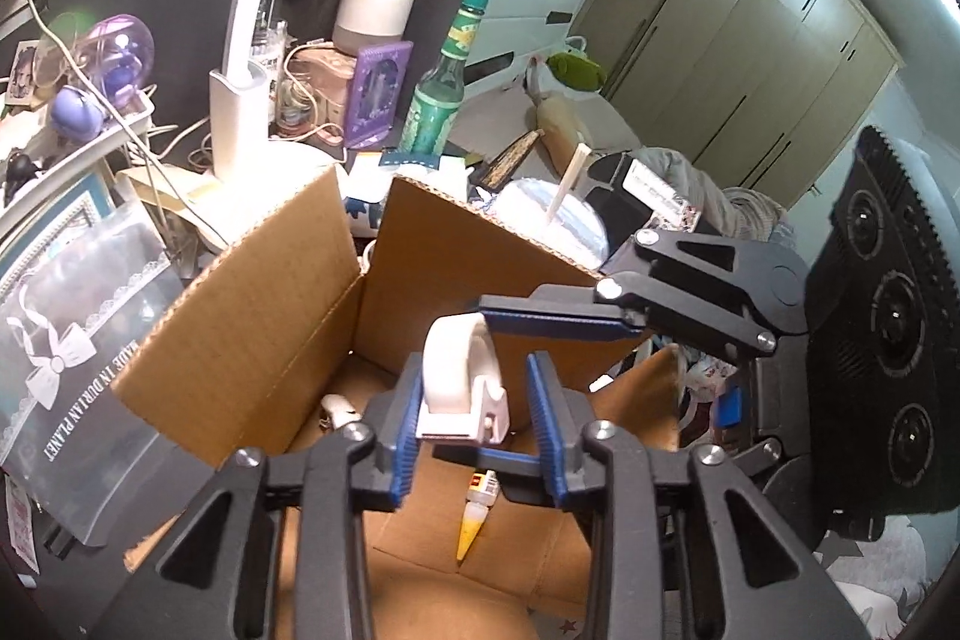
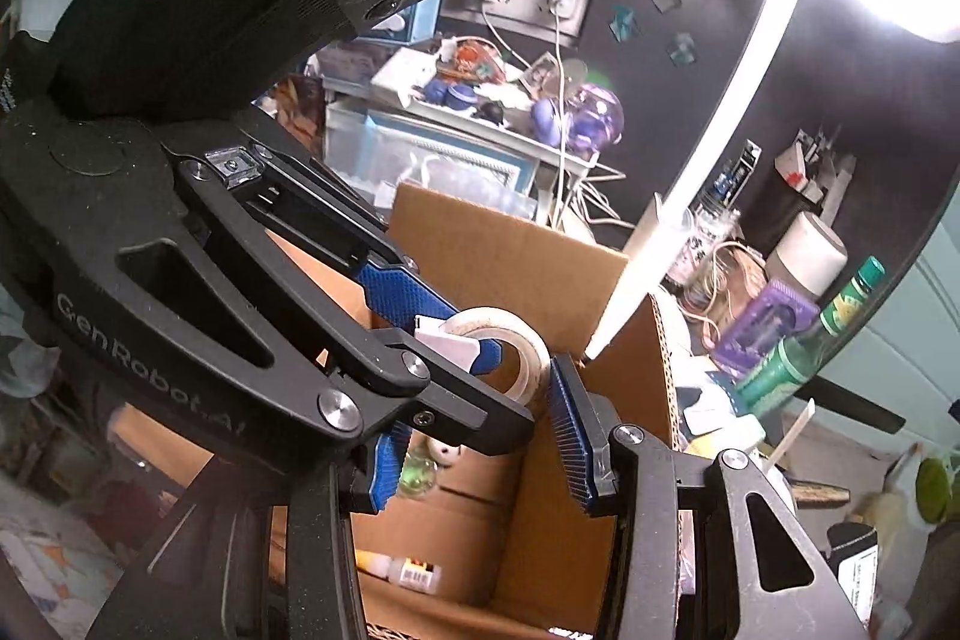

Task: Organize objects
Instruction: 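Carry the tape roll into the cardboard box and open the right tool, then withdraw the right tool from the box toward the small white mouse plush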

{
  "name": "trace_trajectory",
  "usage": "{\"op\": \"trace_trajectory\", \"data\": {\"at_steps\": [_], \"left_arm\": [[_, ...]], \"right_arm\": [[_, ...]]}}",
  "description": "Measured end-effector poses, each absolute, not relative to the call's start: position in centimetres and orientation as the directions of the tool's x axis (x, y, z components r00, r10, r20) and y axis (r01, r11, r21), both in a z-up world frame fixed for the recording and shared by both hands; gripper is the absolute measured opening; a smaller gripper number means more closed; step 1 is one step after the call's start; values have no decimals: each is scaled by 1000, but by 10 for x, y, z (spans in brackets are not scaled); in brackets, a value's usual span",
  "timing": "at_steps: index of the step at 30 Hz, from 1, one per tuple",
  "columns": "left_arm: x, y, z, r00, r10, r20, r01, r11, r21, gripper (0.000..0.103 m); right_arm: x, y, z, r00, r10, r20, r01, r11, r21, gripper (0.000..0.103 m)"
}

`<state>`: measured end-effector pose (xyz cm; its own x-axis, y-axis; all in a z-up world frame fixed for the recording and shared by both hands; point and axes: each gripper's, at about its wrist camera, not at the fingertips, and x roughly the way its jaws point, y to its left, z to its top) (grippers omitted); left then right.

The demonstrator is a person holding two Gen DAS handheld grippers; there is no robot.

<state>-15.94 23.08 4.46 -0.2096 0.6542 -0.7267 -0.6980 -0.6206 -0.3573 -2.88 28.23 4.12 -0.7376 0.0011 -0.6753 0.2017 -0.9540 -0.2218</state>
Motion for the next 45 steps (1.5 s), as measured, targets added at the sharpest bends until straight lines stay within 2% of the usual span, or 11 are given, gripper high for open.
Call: {"op": "trace_trajectory", "data": {"at_steps": [1, 2, 3, 9, 16, 21, 27, 33, 37, 42, 45], "left_arm": [[-159, 231, 44, -219, 642, -735, -698, -629, -342, 57], [-157, 231, 45, -232, 636, -736, -699, -635, -329, 72], [-156, 230, 46, -247, 631, -736, -701, -640, -314, 74], [-148, 218, 56, -290, 629, -722, -705, -650, -283, 81], [-118, 174, 78, -417, 606, -677, -698, -691, -189, 86], [-93, 119, 90, -492, 612, -619, -661, -725, -191, 90], [-53, 39, 79, -638, 551, -537, -536, -819, -203, 90], [-22, -21, 49, -736, 461, -496, -400, -887, -230, 90], [-6, -45, 18, -754, 434, -493, -336, -900, -278, 91], [-1, -57, -19, -742, 412, -529, -277, -907, -317, 91], [2, -57, -33, -721, 435, -540, -278, -895, -349, 91]], "right_arm": [[-29, 283, 40, -735, 12, -678, 195, -954, -229, 45], [-29, 283, 40, -737, 27, -675, 185, -953, -240, 53], [-29, 284, 40, -742, 41, -669, 174, -952, -251, 56], [-27, 280, 46, -758, 36, -651, 172, -952, -253, 57], [-19, 252, 57, -810, -28, -586, 216, -943, -254, 57], [-10, 205, 65, -833, -131, -537, 310, -915, -258, 57], [3, 142, 62, -827, -299, -476, 443, -867, -226, 57], [-11, 91, 28, -733, -401, -550, 554, -821, -140, 57], [-30, 79, -6, -668, -416, -617, 568, -821, -62, 57], [-60, 91, -50, -648, -348, -677, 451, -892, 27, 57], [-75, 103, -73, -677, -238, -697, 330, -944, 2, 57]]}}
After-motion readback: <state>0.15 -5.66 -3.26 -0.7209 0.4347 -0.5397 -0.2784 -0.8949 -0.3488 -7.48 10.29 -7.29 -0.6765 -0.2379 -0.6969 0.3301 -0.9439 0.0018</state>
